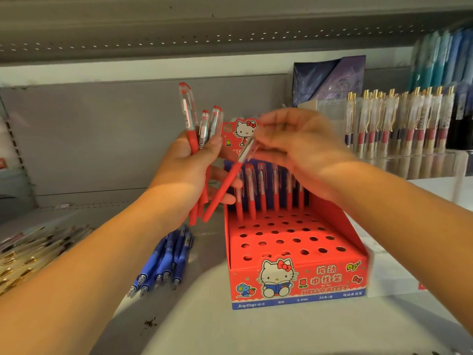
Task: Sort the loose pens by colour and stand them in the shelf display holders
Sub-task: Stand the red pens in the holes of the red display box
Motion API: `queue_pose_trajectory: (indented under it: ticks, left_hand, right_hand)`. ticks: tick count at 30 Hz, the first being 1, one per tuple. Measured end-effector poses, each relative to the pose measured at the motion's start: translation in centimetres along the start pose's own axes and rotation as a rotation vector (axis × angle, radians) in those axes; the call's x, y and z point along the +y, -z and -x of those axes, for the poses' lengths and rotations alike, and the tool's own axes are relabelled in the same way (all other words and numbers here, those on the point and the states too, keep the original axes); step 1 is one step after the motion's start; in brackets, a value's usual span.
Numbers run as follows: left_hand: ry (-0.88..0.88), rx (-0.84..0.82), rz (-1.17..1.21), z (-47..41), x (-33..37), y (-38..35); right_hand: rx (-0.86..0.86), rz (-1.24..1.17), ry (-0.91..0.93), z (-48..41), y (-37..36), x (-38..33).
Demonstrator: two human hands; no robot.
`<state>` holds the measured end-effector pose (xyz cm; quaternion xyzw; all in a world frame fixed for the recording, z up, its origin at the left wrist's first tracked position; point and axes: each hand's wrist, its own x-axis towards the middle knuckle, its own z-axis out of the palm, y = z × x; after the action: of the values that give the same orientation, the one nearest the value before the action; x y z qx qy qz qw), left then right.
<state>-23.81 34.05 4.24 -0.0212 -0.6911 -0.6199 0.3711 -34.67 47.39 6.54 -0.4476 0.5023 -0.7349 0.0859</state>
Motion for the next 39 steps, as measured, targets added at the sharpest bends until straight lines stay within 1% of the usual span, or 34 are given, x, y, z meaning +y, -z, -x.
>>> queue_pose_trajectory:
  ticks: [1, 3, 5, 7, 9, 12, 17, 22, 25, 28, 33, 36, 39]
  left_hand:
    - [-0.008, 0.024, -0.022, -0.1, 0.0, 0.0]
    - [-0.022, 0.061, -0.068, -0.2, 0.0, 0.0]
    - [-0.039, 0.089, -0.139, -0.3, -0.1, 0.1]
    - [-0.044, 0.089, -0.186, -0.4, -0.3, 0.2]
    - [-0.017, 0.065, -0.163, -0.3, -0.4, 0.3]
    - [0.030, 0.032, -0.125, -0.3, -0.2, 0.5]
    - [0.054, 0.013, -0.086, -0.2, -0.3, 0.4]
    - [0.080, -0.014, -0.009, -0.2, 0.0, 0.3]
    - [0.042, -0.012, -0.058, -0.1, 0.0, 0.2]
    - [-0.005, -0.047, -0.100, 0.0, -0.2, 0.2]
    - [-0.029, -0.068, -0.180, 0.0, -0.6, 0.4]
    - [-0.065, -0.064, -0.254, 0.1, -0.7, 0.3]
    - [-0.066, -0.050, -0.261, 0.0, -0.7, 0.1]
  right_hand:
    - [0.036, -0.043, 0.003, -0.3, 0.4, -0.2]
    - [0.113, -0.018, 0.044, -0.8, 1.3, -0.5]
    - [0.188, 0.146, 0.103, -1.1, 2.2, -0.5]
    - [0.225, 0.413, 0.164, -1.3, 2.8, -0.3]
    - [0.202, 0.574, 0.193, -1.4, 2.9, 0.0]
    - [0.156, 0.701, 0.196, -1.3, 2.6, 0.7]
    - [0.177, 0.721, 0.258, -1.2, 2.2, 1.3]
    - [0.161, 0.686, 0.255, -1.2, 2.1, 1.6]
    - [0.178, 0.709, 0.265, -1.3, 2.3, 1.7]
    - [0.215, 0.717, 0.255, -1.5, 2.8, 1.9]
    - [0.250, 0.727, 0.231, -1.8, 3.0, 2.7]
    - [0.155, 0.731, 0.172, -1.8, 2.8, 3.0]
    - [0.022, 0.822, 0.142, -1.4, 2.8, 2.7]
